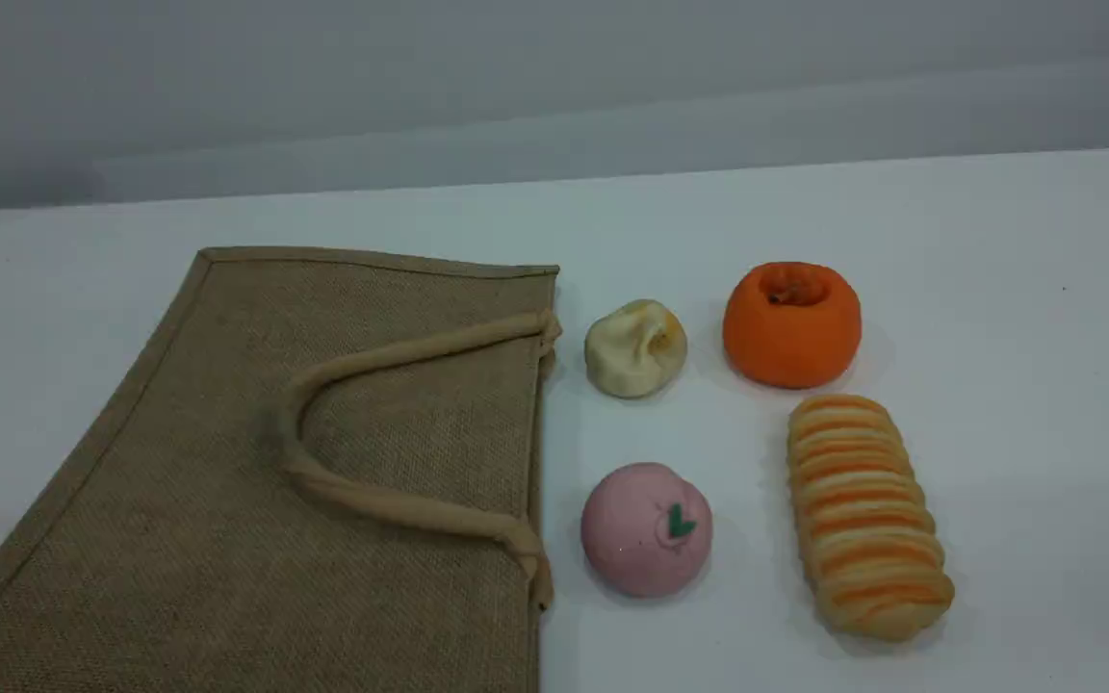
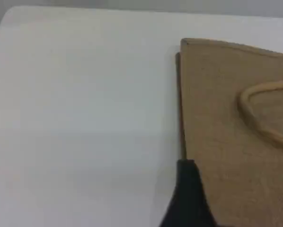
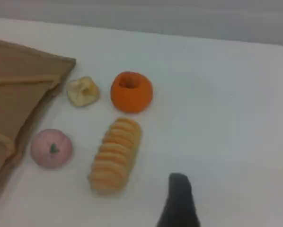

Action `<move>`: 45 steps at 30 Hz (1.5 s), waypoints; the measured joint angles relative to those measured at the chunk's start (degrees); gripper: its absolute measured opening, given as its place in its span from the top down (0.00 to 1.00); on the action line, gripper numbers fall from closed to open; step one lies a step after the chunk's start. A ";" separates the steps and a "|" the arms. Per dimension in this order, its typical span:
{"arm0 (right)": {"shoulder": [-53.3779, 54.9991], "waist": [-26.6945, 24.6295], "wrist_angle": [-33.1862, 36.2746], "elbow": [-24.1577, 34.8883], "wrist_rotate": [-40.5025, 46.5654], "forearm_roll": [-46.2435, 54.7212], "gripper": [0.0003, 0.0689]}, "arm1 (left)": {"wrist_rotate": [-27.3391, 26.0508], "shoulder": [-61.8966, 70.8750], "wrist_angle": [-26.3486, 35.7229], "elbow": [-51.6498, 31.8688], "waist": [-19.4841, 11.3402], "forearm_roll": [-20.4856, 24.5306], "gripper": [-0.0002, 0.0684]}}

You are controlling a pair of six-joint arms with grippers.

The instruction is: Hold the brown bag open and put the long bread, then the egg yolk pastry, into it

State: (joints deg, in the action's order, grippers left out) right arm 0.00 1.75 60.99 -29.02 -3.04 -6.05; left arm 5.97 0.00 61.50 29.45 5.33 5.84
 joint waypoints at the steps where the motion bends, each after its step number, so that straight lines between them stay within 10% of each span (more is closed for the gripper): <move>1: 0.00 0.00 -0.17 -0.06 0.00 0.03 0.31 | -0.05 0.03 -0.73 0.63 0.00 -0.06 0.32; 11: 9.37 0.00 -8.34 -1.62 -2.70 -3.12 0.31 | 0.45 16.65 -8.63 9.33 0.00 -4.11 0.32; 25: 46.58 0.00 -38.56 -2.79 -11.92 -25.95 0.31 | -0.84 59.15 -25.63 16.70 0.00 -8.08 0.32; 45: 79.57 0.00 -40.03 -14.37 -35.14 -53.36 0.31 | -7.66 105.95 -31.10 30.27 0.00 -24.54 0.32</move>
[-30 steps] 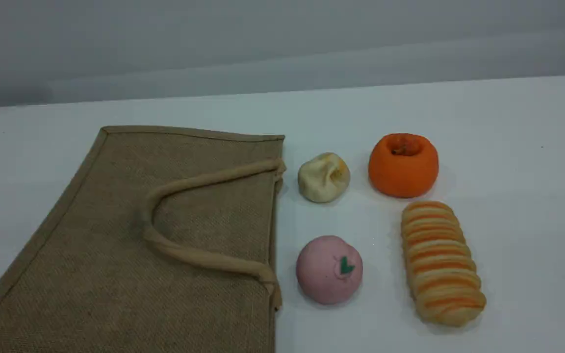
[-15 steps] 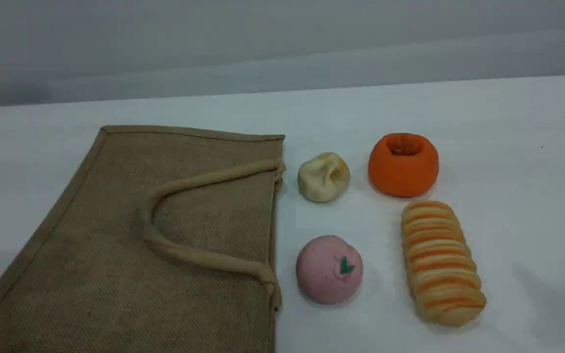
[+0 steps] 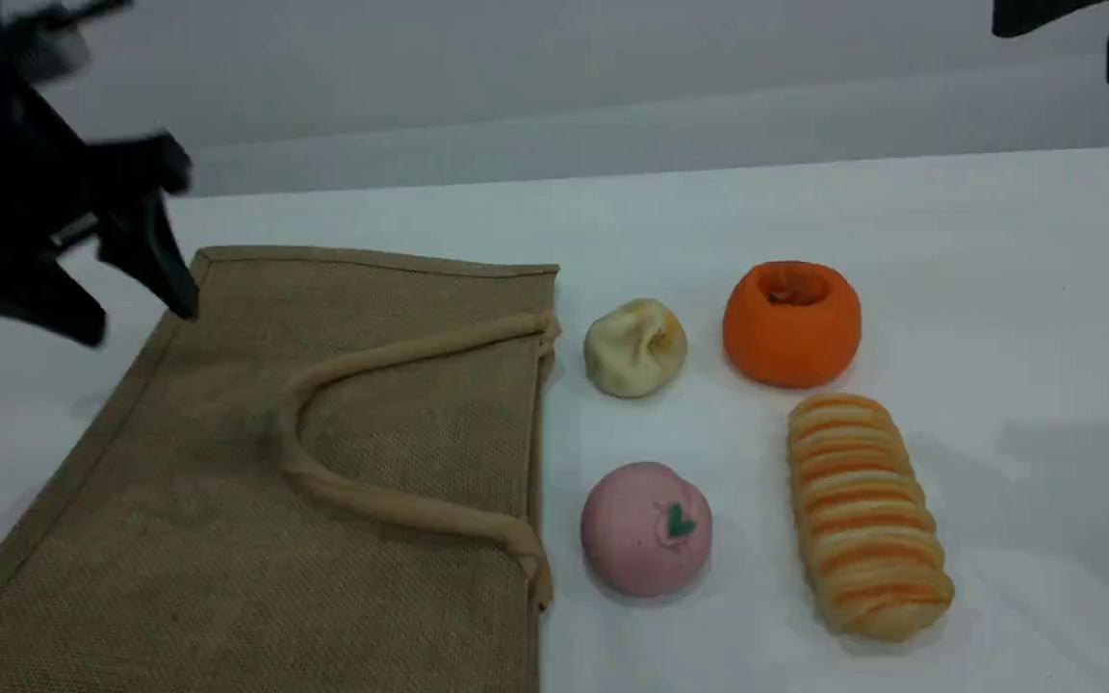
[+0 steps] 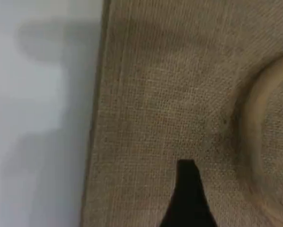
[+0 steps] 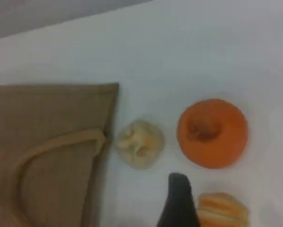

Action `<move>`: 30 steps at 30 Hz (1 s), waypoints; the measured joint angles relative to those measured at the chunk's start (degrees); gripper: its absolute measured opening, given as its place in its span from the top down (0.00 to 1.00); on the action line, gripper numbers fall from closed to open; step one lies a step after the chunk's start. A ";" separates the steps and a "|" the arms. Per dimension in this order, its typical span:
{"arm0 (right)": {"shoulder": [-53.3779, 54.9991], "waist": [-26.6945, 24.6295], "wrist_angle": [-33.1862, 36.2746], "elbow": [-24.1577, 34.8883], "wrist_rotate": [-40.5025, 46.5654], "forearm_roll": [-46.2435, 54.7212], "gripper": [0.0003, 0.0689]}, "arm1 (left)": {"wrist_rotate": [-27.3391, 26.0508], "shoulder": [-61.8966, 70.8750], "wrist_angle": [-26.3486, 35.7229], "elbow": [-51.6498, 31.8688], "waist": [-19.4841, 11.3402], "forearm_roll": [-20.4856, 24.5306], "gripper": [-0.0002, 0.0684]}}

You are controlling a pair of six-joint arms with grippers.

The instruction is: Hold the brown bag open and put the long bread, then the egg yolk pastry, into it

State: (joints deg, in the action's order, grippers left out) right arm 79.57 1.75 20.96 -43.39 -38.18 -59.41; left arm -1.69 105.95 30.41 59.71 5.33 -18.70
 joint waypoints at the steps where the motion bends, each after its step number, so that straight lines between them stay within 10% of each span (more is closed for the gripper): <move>1: 0.00 0.00 0.08 0.00 -0.60 -0.53 0.31 | -0.48 1.16 -0.15 0.45 0.00 -0.72 0.32; 24: 0.00 0.00 0.58 0.16 -1.13 -0.91 0.31 | -0.16 17.60 -0.25 7.71 5.83 -3.82 0.32; 30: 0.00 0.00 0.58 0.16 -1.14 -0.91 0.31 | 0.36 17.91 0.66 8.91 5.78 -4.10 0.54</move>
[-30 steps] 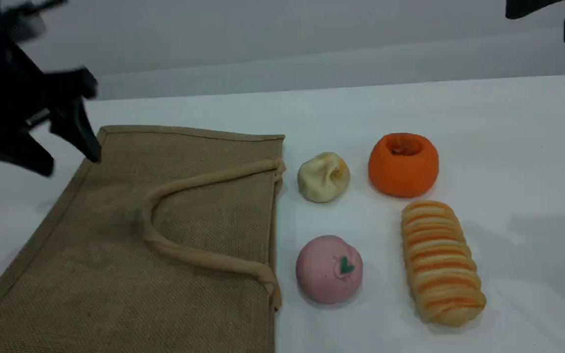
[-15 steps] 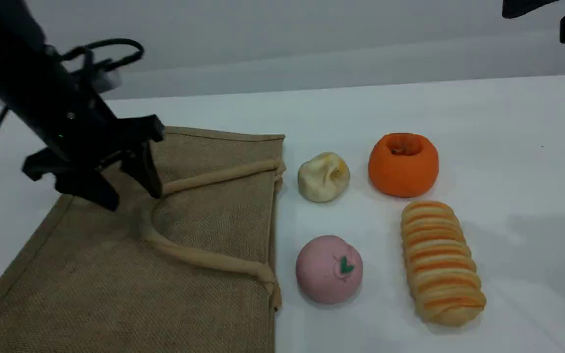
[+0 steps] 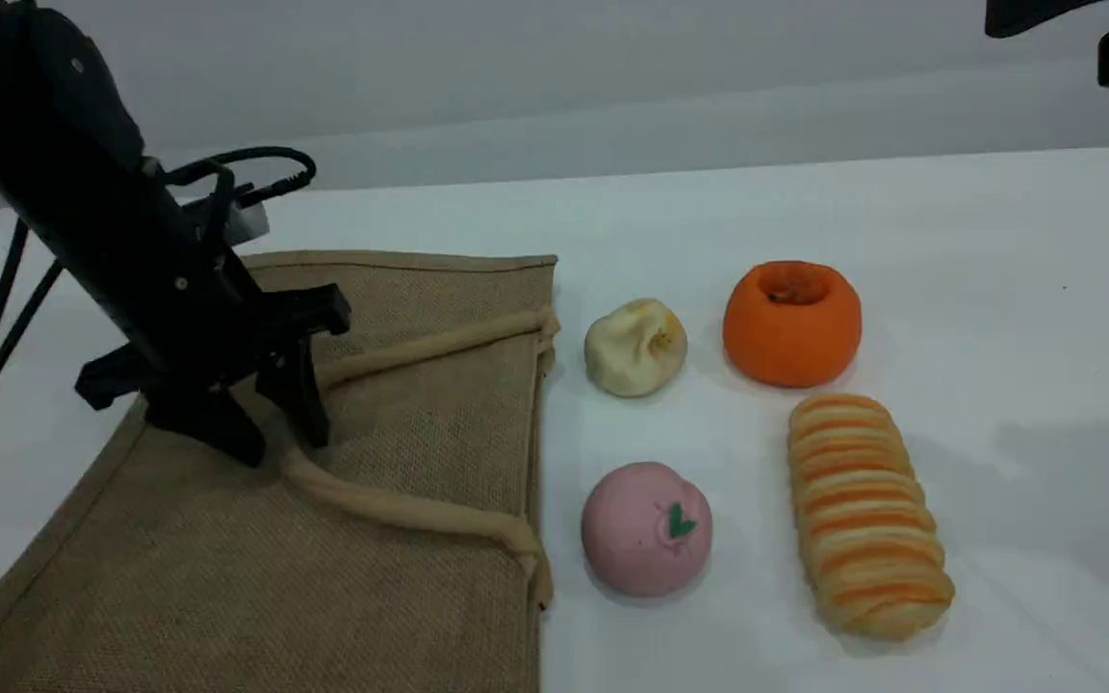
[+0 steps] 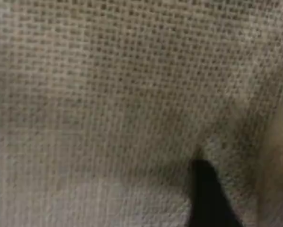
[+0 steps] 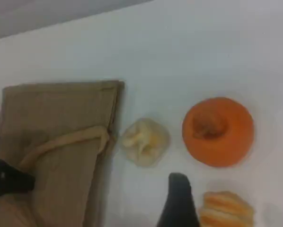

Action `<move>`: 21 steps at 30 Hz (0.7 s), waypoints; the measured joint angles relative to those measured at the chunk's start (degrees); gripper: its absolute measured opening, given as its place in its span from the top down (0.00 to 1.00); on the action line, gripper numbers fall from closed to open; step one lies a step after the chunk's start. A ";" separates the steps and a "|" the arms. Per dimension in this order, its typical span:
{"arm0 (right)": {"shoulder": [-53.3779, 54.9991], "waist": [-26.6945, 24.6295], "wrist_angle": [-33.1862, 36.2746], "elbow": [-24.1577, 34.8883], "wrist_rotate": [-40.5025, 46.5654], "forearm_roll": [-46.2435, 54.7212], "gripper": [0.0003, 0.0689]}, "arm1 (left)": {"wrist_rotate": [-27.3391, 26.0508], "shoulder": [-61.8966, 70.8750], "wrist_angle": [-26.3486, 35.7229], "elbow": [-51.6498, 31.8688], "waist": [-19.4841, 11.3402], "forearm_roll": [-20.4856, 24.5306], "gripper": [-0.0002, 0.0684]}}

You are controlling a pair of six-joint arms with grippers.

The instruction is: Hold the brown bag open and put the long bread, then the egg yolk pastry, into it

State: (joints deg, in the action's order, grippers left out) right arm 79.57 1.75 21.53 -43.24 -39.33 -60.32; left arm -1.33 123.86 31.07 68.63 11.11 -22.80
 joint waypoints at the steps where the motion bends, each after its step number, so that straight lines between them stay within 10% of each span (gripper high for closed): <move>1: 0.00 0.00 0.00 0.00 0.00 0.00 0.31 | 0.65 0.00 0.00 0.56 0.00 -0.11 0.60; 5: 0.00 0.00 0.00 0.00 0.05 0.00 0.31 | 1.65 -0.23 2.96 3.55 0.00 0.13 0.88; 21: 0.00 0.00 0.00 0.00 0.05 0.00 0.31 | -8.00 -16.25 37.13 32.86 0.05 11.05 0.88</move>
State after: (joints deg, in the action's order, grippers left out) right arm 79.57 1.75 21.53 -43.24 -39.28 -60.32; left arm -9.33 107.61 68.20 101.48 11.16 -11.76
